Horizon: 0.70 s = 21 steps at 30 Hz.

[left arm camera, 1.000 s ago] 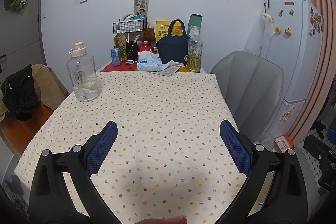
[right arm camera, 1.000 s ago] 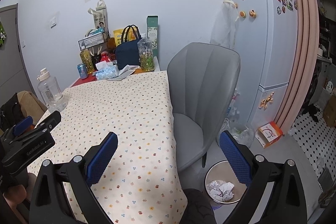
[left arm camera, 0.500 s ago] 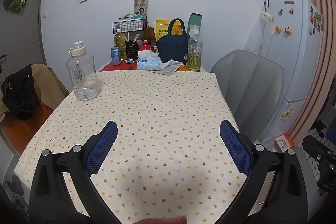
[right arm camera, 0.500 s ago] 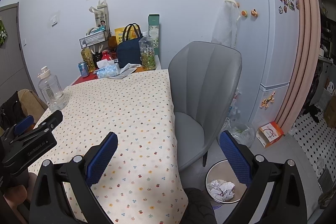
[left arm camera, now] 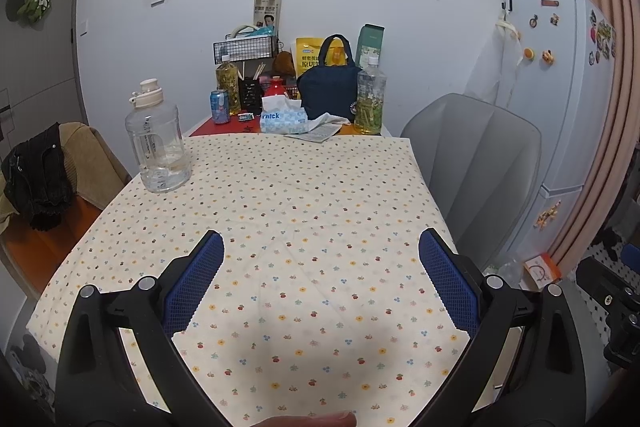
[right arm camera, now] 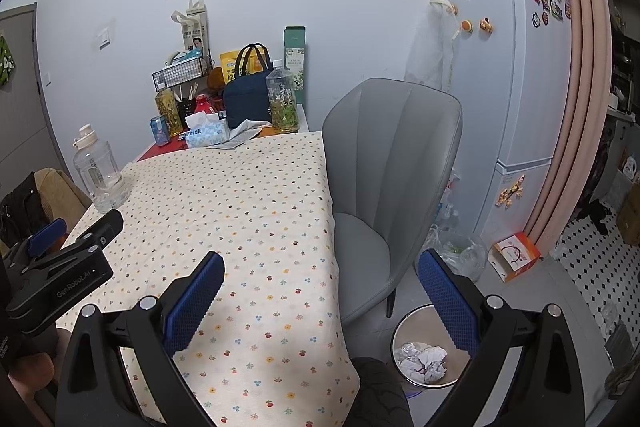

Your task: Collect trash

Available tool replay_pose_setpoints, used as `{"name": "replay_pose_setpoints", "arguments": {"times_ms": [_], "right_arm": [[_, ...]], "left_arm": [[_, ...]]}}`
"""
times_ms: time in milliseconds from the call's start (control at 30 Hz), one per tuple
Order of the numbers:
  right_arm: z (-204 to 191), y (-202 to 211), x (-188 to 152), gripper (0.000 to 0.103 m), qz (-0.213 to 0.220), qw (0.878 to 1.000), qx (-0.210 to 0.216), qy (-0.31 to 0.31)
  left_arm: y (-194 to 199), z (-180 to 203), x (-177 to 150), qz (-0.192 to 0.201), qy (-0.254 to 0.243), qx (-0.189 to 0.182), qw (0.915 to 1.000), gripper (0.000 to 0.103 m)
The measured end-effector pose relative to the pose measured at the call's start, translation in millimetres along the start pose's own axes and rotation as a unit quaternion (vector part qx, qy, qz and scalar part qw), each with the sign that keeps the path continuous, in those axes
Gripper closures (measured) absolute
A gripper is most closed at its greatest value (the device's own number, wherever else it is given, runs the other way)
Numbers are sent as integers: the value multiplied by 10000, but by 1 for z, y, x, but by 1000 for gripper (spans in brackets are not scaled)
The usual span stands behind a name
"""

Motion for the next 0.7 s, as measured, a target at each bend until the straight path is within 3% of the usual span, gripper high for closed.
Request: {"name": "replay_pose_setpoints", "arguments": {"times_ms": [700], "right_arm": [[5,-2,-1,8,-22,10000,-20,-29]], "left_arm": [[-8,7,-6,-100,-63,42,9999,6]]}}
Point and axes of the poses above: each gripper's, at about its wrist camera, not at the fingertips, and y roughly against the way its jaws point, z to its right, x to its top, the point moved 7 cm from there along -y, roughly the way its jaws point, and after that the axes turned 5 degrees about -x, right-handed, at the moved point
